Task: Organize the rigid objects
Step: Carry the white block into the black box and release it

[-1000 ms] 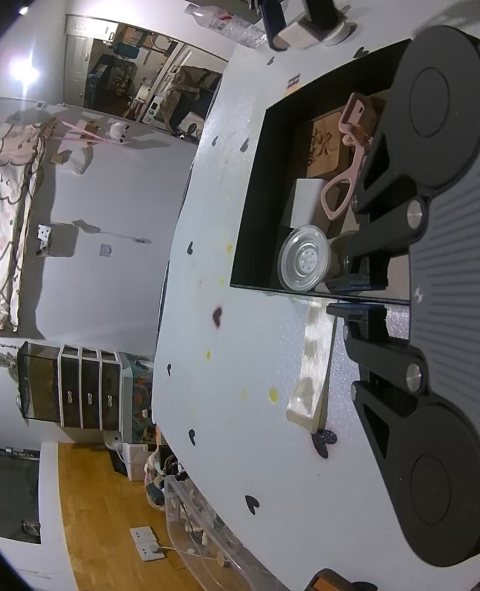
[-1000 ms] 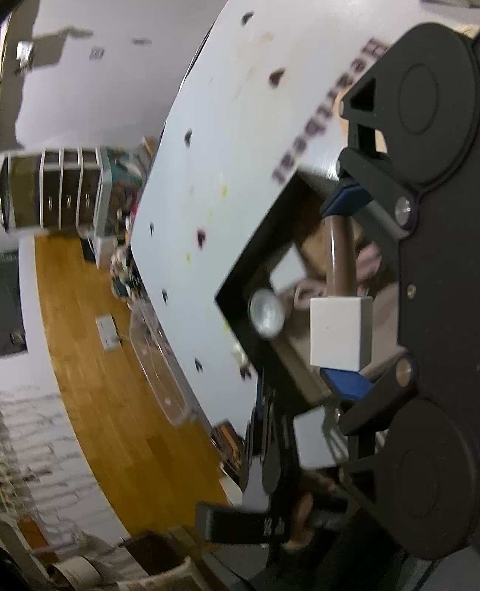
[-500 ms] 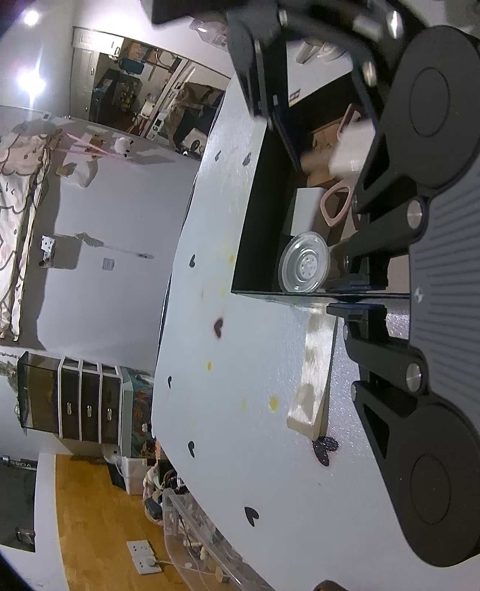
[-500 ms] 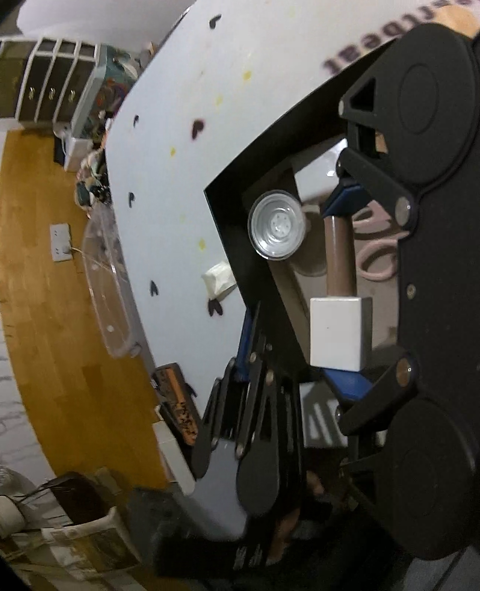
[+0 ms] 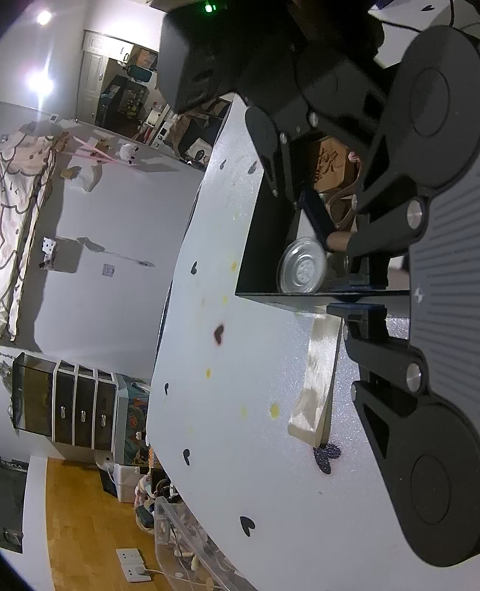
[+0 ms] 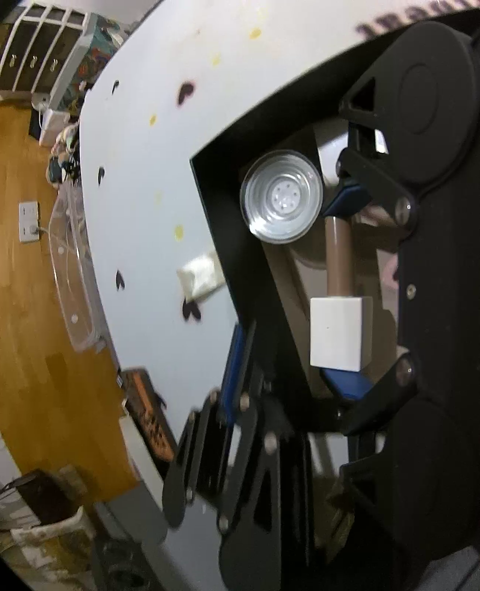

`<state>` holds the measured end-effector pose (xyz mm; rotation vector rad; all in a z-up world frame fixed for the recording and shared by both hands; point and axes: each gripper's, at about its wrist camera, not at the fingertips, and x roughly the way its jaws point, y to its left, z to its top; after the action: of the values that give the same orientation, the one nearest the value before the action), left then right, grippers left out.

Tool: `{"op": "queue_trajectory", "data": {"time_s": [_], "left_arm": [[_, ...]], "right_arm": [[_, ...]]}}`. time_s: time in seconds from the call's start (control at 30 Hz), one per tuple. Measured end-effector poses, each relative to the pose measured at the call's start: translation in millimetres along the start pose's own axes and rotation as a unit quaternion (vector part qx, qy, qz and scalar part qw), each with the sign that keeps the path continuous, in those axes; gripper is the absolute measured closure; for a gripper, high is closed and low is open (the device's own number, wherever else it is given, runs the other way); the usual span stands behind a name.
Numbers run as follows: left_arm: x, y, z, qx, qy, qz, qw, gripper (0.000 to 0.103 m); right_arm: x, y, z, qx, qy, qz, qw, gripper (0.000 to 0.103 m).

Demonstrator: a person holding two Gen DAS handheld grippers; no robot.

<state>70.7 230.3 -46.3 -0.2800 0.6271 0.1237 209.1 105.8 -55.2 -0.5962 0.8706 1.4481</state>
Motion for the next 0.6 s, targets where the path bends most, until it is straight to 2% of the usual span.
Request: {"op": "queue_trajectory", "data": {"time_s": [0.27,0.5,0.57,0.6], "left_arm": [[1.2,-1.4,-0.2,0.003,0.001,0.005,1.0,0.098],[1.1,-2.8,0.3,0.002,0.001,0.007,1.0,0.098],[1.1,-3.0,0.6,0.002,0.001,0.008,1.0,0.098],[1.2,-3.1,0.7,0.002,0.001,0.008,1.0,0.098]], "right_arm": [[4.7,1.6,-0.1,-0.012,-0.001,-0.028,1.0,0.017],[-7.5,5.0,-2.9,0.001,-0.012,-0.028,1.0,0.012],[-12.6,6.5,-5.1,0.003,-0.015,-0.029,0.999,0.013],[-14.8,6.9,-6.0,0.005,-0.017,-0.029,0.999,0.019]]}}
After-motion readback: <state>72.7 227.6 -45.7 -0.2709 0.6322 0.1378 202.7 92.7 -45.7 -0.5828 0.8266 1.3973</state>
